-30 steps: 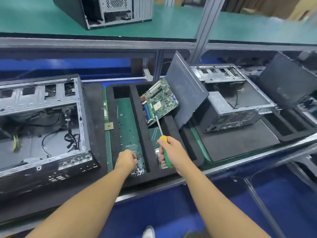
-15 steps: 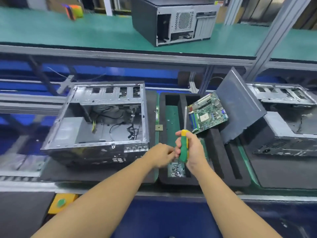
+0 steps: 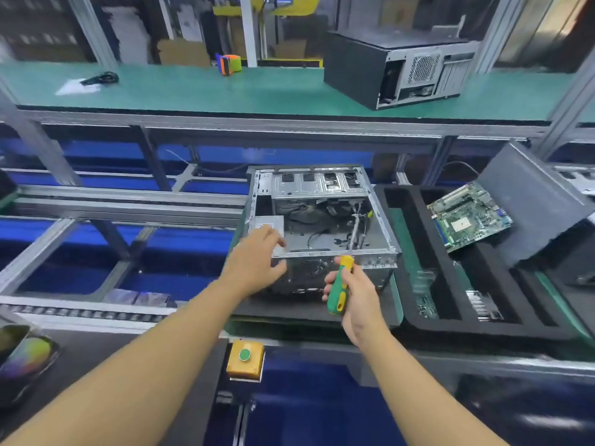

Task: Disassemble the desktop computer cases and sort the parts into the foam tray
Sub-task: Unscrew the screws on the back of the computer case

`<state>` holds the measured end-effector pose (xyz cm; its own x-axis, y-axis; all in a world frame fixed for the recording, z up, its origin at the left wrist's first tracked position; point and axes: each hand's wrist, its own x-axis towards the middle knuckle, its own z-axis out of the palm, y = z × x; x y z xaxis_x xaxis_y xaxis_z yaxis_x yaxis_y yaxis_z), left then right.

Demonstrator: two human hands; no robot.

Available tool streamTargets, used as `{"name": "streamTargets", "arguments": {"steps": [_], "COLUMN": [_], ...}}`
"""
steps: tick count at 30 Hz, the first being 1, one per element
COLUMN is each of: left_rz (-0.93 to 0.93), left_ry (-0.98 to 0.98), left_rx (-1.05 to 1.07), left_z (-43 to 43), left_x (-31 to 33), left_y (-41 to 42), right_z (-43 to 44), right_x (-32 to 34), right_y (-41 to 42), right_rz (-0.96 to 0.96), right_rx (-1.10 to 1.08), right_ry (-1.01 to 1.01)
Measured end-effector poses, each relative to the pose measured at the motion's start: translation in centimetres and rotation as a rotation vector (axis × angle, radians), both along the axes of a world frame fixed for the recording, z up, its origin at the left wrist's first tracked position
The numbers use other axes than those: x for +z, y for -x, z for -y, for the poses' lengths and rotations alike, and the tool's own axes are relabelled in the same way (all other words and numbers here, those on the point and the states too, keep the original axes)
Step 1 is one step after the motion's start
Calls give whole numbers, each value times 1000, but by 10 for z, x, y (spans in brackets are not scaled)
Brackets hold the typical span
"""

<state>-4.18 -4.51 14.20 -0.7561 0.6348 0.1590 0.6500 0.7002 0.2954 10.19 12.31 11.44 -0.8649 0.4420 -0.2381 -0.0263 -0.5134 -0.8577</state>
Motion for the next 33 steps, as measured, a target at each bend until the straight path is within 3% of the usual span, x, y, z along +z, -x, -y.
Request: {"name": "streamTargets", "arguments": {"steps": [3, 7, 9, 15, 33], "left_rz": [-56, -57, -11, 222, 157], "left_ry": [365, 495, 471, 88, 111], "left_rx": [-46, -65, -72, -47, 53], "left_z": [44, 66, 66, 59, 54], "left_x": [-1, -19, -35, -67, -69], "left_y": [30, 57, 63, 61, 52], "right_z": [41, 86, 102, 128, 143], "right_x": [-3, -5, -8, -25, -32], "right_y": [-5, -8, -5, 8, 27], "right_rz": [73, 129, 160, 313, 352], "right_rx": [48, 246, 307, 338, 247], "right_ry": [-168, -291, -286, -325, -279]}}
